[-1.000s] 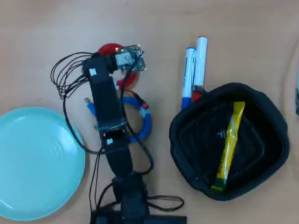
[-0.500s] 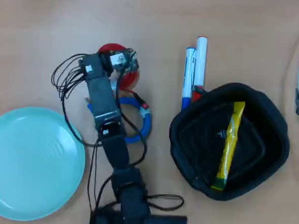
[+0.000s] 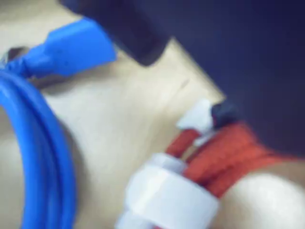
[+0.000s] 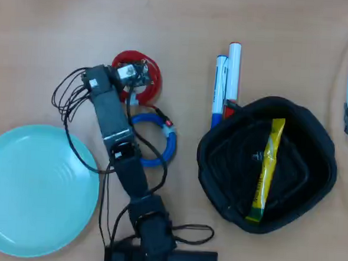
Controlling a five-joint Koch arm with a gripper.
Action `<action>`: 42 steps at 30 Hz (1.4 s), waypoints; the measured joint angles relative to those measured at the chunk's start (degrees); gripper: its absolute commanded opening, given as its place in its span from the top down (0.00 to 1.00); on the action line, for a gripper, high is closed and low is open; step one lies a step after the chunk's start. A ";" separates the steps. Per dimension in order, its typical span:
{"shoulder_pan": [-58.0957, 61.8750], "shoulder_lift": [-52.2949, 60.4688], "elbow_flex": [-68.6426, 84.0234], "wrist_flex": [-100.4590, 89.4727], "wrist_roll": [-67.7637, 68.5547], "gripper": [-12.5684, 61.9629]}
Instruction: Put a black charging cable in a black bowl and put a red charging cable in a green bowl
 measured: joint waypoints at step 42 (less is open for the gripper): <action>0.26 -7.03 -4.22 0.70 7.82 0.92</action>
